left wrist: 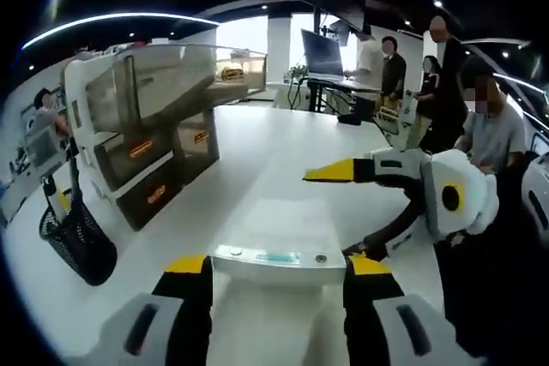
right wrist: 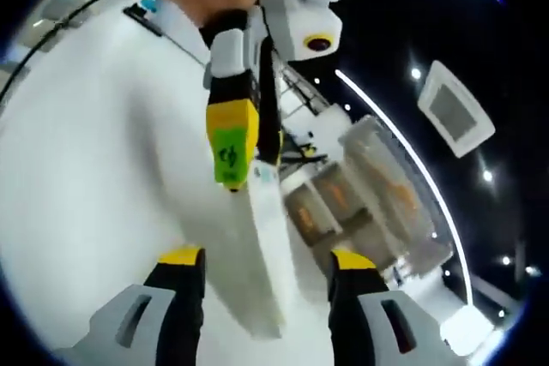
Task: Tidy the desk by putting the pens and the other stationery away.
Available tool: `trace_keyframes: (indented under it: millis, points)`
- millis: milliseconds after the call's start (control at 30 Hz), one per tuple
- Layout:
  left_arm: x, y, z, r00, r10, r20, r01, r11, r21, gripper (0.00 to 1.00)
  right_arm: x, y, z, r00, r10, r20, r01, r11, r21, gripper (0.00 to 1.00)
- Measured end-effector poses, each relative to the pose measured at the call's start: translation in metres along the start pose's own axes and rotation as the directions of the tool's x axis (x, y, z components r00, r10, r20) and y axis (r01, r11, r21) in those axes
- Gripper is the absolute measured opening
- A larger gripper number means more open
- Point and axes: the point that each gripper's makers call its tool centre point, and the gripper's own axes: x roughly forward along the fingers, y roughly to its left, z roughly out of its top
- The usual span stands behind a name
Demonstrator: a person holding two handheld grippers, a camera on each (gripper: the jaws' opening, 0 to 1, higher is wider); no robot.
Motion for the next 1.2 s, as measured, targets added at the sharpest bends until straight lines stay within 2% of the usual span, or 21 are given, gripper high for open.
trace_keyframes:
  millis: [400,567,800,1200]
  points:
    - [0.000,-0.001,-0.004,1.000,-0.002,-0.011,0.002,1.000,-0.023,0.61,0.011,0.003,0.008,0.999,-0.044,0.022,0.046,0.993,-0.108,0.44]
    - [0.000,-0.002,-0.005,1.000,-0.006,-0.016,0.006,1.000,-0.028,0.61,0.014,0.002,0.009,0.997,-0.071,0.026,0.074,0.981,-0.181,0.38]
    - [0.001,-0.004,-0.005,1.000,-0.014,-0.018,0.013,0.999,-0.033,0.61,0.015,-0.002,0.008,0.996,-0.081,0.031,0.085,0.975,-0.204,0.29]
    - [0.004,-0.011,-0.007,0.999,-0.036,-0.022,0.035,0.998,-0.056,0.61,0.017,-0.001,0.003,0.995,-0.103,0.002,0.099,0.956,-0.277,0.15]
